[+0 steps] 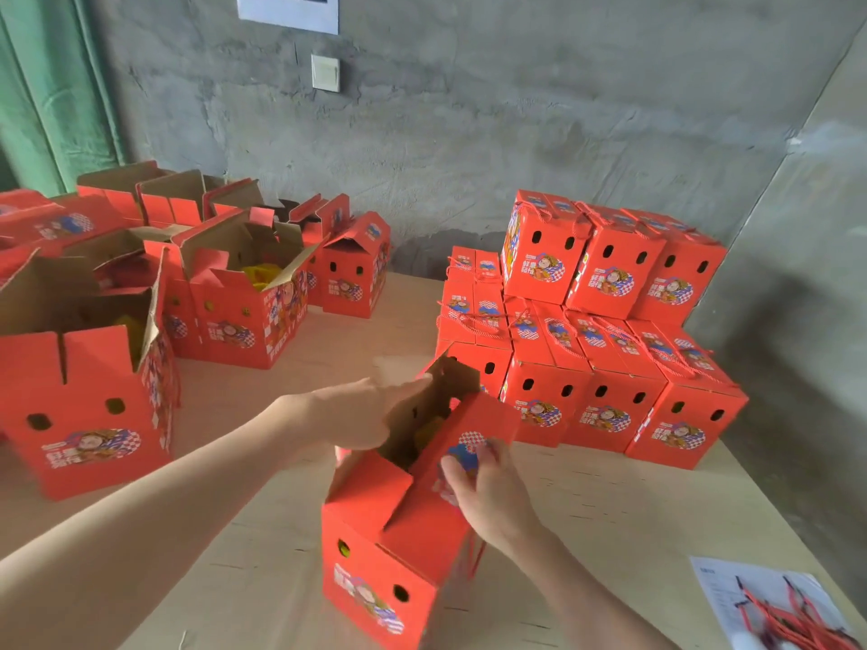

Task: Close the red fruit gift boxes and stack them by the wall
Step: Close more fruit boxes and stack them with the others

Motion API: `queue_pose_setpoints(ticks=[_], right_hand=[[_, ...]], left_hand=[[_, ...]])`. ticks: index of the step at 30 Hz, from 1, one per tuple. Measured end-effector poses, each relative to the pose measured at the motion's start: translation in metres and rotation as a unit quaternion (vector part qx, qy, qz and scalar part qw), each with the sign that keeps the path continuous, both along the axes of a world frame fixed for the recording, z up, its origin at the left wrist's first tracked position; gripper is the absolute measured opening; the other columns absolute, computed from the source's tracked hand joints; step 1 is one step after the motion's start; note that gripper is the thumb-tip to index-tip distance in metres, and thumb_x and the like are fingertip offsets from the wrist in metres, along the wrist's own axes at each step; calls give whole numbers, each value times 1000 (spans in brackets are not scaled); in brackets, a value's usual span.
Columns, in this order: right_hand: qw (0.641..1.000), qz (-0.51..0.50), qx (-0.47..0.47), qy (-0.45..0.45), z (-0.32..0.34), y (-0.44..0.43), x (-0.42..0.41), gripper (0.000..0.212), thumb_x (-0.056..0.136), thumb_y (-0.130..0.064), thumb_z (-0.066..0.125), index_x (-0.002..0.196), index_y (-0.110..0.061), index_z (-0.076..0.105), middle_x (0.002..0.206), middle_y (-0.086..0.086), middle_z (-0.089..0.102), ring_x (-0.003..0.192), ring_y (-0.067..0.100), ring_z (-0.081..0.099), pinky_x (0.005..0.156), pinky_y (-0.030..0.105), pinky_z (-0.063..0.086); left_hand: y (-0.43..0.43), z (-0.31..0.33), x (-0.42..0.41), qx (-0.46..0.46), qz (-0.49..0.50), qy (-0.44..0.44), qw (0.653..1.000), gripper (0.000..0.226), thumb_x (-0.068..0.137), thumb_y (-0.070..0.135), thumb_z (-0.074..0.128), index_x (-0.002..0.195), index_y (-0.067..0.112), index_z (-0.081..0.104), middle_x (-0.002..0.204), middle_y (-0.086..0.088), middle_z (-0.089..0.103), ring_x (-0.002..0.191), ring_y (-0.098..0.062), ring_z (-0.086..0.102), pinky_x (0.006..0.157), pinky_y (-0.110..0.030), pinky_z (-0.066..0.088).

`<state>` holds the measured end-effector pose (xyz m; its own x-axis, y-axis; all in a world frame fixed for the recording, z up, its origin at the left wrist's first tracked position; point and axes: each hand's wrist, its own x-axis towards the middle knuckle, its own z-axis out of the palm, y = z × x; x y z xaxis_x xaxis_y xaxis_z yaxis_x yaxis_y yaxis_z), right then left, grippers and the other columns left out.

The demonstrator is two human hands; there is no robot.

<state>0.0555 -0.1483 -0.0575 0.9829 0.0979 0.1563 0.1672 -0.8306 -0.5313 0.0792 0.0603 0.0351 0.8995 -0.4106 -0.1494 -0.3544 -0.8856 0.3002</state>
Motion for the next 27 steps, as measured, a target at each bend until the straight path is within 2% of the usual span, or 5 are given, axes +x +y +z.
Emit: queue_pose_setpoints(ticks=[4, 8, 15, 20, 27], right_hand=[[994, -17, -98, 52, 10, 16, 26, 70, 91, -59, 44, 127, 1, 47, 139, 16, 35, 133, 32, 33, 111, 36, 24], [984, 80, -139, 79, 32, 12, 41, 53, 87, -35, 56, 122, 3, 45, 131, 16, 42, 122, 24, 41, 102, 35, 31], [845, 220, 370, 318, 73, -23, 2, 26, 92, -21, 54, 114, -25, 66, 83, 12, 68, 66, 10, 68, 60, 19, 53], [944, 225, 28, 239, 69, -27, 33, 42, 101, -25, 43, 142, -17, 41, 152, 7, 33, 140, 20, 32, 116, 37, 24], [966, 200, 24, 162, 63, -35, 51, 52, 85, -23, 71, 133, -13, 53, 134, 4, 54, 118, 9, 48, 83, 11, 38]], left_hand=[[-23, 9, -26, -47, -25, 45, 998, 32, 82, 8, 43, 106, 16, 64, 91, -11, 72, 46, -1, 57, 47, -16, 43], [-52, -3, -39, -111, -5, 18, 994, 24, 86, 18, 48, 69, 1, 55, 66, -19, 68, 55, -20, 61, 45, -21, 41], [-101, -17, -53, -278, -32, 54, 958, 35, 92, 18, 42, 61, 7, 51, 61, -19, 67, 46, -27, 63, 39, -21, 46], [-94, -12, -56, -315, -39, -29, 948, 14, 86, 1, 47, 84, 2, 60, 68, -21, 69, 55, -25, 66, 51, -20, 49], [7, -14, -23, -322, 207, -338, 860, 15, 85, 9, 57, 86, 7, 72, 78, -3, 69, 71, -23, 63, 66, -27, 46]])
